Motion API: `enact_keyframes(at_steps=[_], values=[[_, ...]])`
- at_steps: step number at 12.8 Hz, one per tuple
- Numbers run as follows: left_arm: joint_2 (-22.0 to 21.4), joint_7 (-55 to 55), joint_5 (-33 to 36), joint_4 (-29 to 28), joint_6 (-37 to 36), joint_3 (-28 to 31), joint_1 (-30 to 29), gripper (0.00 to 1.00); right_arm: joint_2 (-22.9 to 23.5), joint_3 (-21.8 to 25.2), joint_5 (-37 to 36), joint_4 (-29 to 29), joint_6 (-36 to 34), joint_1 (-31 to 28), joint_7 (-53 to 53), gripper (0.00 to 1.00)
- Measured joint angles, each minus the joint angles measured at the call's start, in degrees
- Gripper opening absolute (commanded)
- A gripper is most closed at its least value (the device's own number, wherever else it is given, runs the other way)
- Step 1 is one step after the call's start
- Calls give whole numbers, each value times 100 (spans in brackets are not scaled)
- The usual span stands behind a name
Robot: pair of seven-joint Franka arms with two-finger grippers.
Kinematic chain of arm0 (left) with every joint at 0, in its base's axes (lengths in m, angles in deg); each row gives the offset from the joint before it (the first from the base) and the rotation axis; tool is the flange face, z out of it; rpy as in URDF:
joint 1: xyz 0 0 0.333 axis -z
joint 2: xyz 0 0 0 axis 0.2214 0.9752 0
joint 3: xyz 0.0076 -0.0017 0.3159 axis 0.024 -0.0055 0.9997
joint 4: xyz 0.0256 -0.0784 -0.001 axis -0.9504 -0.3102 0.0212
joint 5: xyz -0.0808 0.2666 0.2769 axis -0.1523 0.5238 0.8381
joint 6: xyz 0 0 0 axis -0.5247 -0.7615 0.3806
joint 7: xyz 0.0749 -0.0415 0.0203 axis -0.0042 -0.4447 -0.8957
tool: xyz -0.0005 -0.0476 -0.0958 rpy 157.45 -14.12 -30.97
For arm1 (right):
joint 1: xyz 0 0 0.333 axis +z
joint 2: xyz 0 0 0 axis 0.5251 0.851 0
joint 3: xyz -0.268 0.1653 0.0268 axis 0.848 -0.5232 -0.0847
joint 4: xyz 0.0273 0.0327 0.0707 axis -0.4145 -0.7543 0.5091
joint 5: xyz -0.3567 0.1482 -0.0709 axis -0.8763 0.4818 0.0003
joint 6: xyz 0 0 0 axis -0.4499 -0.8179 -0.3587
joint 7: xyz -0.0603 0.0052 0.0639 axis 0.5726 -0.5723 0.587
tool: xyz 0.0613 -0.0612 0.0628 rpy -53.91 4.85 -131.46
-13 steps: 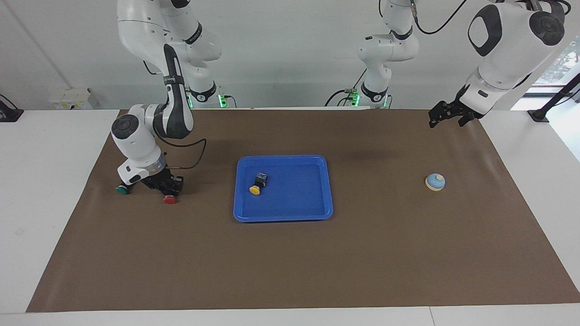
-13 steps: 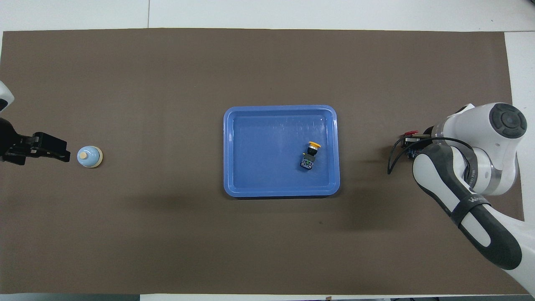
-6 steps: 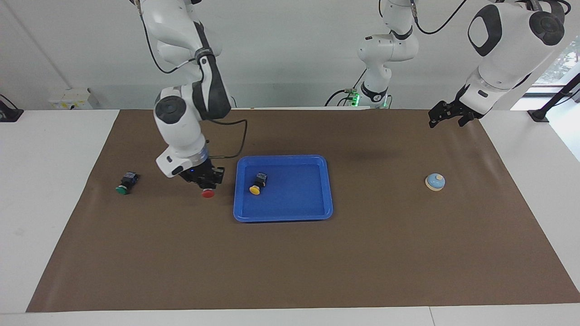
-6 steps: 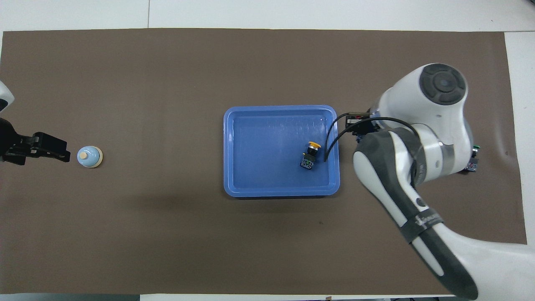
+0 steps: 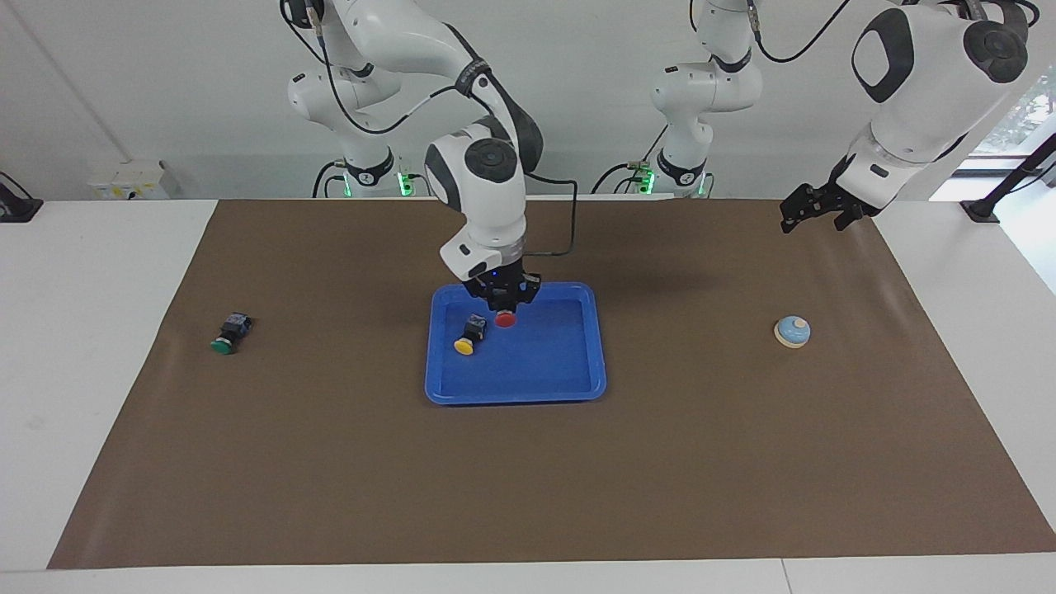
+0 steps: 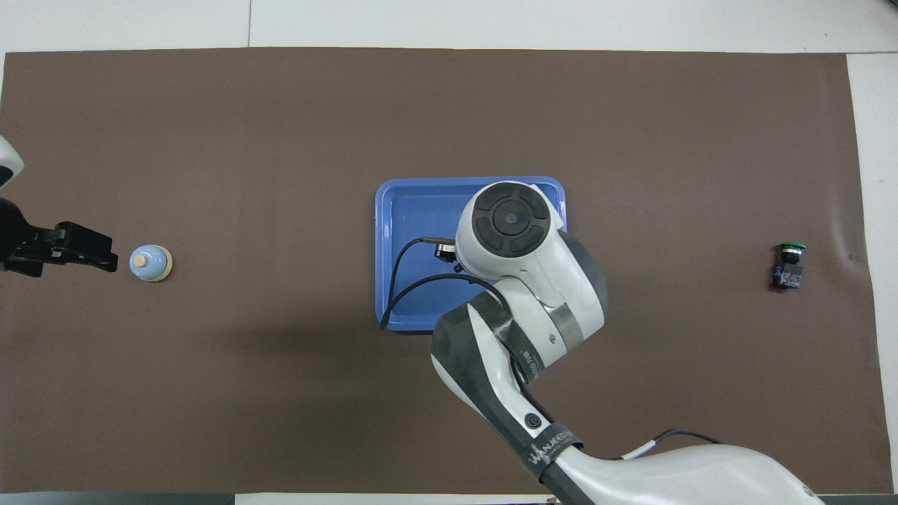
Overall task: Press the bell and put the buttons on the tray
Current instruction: 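Carry the red button into the tray beside the yellow one, then open the right gripper and withdraw it to the green-capped button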
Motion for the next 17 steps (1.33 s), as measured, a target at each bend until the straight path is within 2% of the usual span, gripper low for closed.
enact_keyframes(at_steps=[5, 6, 7, 8, 12, 15, 17], values=[[0, 0, 0, 0, 0, 0, 0, 100, 618, 9, 0, -193, 923, 189, 192, 0], [0, 0, 0, 0, 0, 0, 0, 100, 633, 9, 0, -290, 1012, 198, 251, 14], [0, 0, 0, 0, 0, 0, 0, 100, 630, 11, 0, -331, 1027, 198, 366, 86], [0, 0, 0, 0, 0, 0, 0, 100, 621, 15, 0, -333, 1012, 198, 477, 100], [0, 0, 0, 0, 0, 0, 0, 100, 345, 121, 0, -212, 553, 61, 584, 100], [0, 0, 0, 0, 0, 0, 0, 100, -114, 144, -4, 25, -224, -394, 448, 100], [0, 0, 0, 0, 0, 0, 0, 100, -449, 154, -8, 35, -724, -838, -80, 100]])
